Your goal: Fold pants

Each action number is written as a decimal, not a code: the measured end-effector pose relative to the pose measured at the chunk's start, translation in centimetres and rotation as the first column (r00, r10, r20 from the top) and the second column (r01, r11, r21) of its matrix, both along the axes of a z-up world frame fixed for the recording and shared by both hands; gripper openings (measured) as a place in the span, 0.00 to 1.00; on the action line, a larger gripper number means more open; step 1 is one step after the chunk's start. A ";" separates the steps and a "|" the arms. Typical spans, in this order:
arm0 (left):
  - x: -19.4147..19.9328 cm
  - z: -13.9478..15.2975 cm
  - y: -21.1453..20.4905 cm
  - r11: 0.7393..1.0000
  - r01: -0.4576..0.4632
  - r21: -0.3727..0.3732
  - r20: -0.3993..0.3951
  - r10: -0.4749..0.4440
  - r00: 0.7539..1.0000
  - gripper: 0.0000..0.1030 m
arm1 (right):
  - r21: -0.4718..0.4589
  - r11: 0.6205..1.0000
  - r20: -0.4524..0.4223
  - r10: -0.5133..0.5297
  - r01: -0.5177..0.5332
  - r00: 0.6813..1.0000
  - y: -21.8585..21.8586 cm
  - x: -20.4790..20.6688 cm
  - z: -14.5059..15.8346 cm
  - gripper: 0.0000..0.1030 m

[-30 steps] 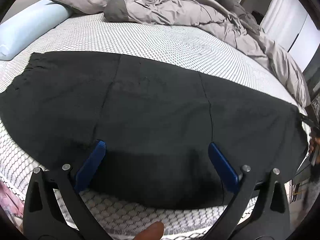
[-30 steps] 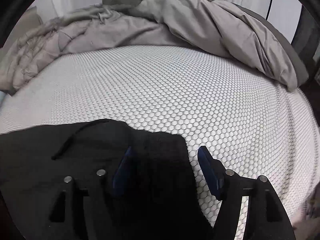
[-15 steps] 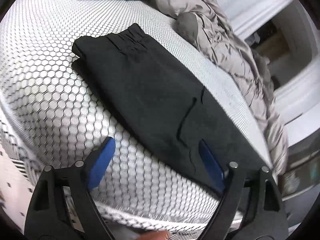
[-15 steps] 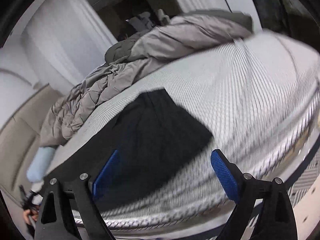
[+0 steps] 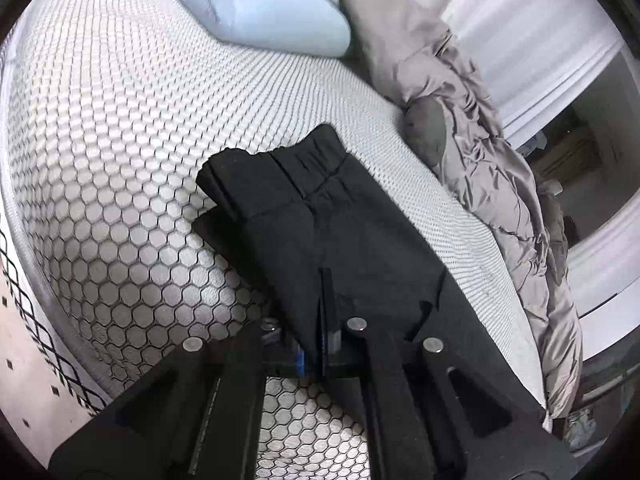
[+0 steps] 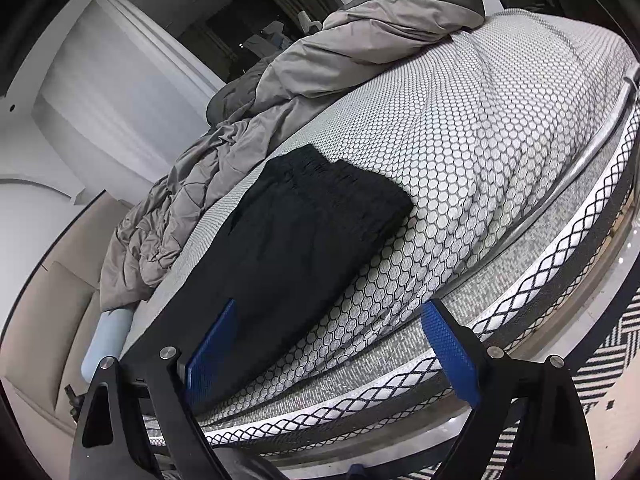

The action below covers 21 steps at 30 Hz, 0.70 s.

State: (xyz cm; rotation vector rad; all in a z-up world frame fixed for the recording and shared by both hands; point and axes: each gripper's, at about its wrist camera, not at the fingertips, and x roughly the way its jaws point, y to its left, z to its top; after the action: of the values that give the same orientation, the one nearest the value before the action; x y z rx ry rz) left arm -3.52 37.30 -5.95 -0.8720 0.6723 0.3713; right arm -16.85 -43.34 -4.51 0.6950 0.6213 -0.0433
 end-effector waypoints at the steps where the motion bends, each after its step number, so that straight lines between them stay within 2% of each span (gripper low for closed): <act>1: 0.2 0.0 0.1 1.000 0.001 -0.002 0.000 -0.001 1.000 0.02 | 0.004 1.000 -0.004 0.006 -0.006 1.000 0.0 0.3 -0.3 0.91; 3: 0.3 -0.2 0.4 1.000 0.005 0.003 -0.001 -0.005 1.000 0.02 | 0.032 0.999 -0.001 0.014 -0.014 1.000 -0.3 1.5 -1.0 0.91; 5: 0.7 -0.2 0.3 1.000 0.007 0.004 -0.006 -0.007 1.000 0.02 | 0.069 0.997 0.039 0.020 -0.023 0.999 -0.9 3.1 -1.3 0.89; 8: 1.5 -0.3 0.2 1.000 0.012 -0.009 -0.007 -0.012 1.000 0.02 | 0.082 0.996 0.085 -0.023 0.016 0.996 -1.4 4.9 -1.2 0.88; 9: 1.2 -0.4 0.0 1.000 0.012 -0.010 -0.009 -0.012 1.000 0.02 | 0.106 0.994 0.095 -0.047 0.037 0.994 -1.6 5.7 -1.4 0.85; 11: 1.2 0.2 -0.2 1.000 0.018 0.007 -0.006 -0.018 1.000 0.02 | 0.108 0.991 0.047 -0.088 0.083 0.995 -1.9 7.4 -1.3 0.52; 12: 0.8 0.6 -0.3 1.000 0.021 0.021 -0.004 -0.021 1.000 0.02 | 0.072 0.993 0.018 -0.092 0.091 0.996 -1.8 8.4 -0.8 0.33; 13: 0.8 0.9 -0.5 0.999 0.027 0.033 -0.005 -0.027 1.000 0.02 | 0.036 0.996 0.036 -0.080 0.078 0.996 -1.6 8.8 0.0 0.21; 14: 0.8 0.7 -0.7 0.998 0.038 0.041 -0.016 -0.038 0.999 0.02 | 0.011 0.997 0.061 -0.074 0.074 0.995 -1.6 8.8 0.7 0.19; 15: 1.0 0.4 -0.7 0.998 0.047 0.034 -0.034 -0.046 0.998 0.02 | -0.041 0.996 0.078 -0.070 0.073 0.995 -1.5 8.7 1.8 0.17; 17: 1.3 -0.7 -1.1 0.998 0.059 0.031 -0.078 -0.057 0.995 0.07 | -0.122 0.988 0.046 -0.088 0.093 0.995 -1.8 8.7 2.3 0.17; 18: 1.3 -1.1 -1.1 0.997 0.068 0.033 -0.086 -0.065 0.994 0.08 | -0.142 0.985 0.002 -0.096 0.096 0.995 -2.1 9.0 1.8 0.20; 19: 1.0 -1.1 -1.2 0.997 0.075 0.033 -0.067 -0.073 0.995 0.09 | -0.161 0.984 -0.075 -0.089 0.076 0.993 -2.4 9.7 0.9 0.30; 20: 0.8 -0.9 -1.3 0.996 0.078 0.031 -0.061 -0.076 0.995 0.12 | -0.158 0.986 -0.130 -0.079 0.058 0.988 -2.8 10.1 0.1 0.34; 21: 0.6 -0.7 -1.3 0.996 0.086 0.029 -0.063 -0.084 0.994 0.24 | -0.116 0.992 -0.129 -0.065 0.050 0.990 -3.4 9.8 -0.3 0.38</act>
State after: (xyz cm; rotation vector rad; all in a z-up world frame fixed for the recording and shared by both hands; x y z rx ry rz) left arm -2.91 36.04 -6.68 -0.8016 0.7568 0.3328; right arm -7.06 -46.73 -4.80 0.6041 0.7201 -0.1784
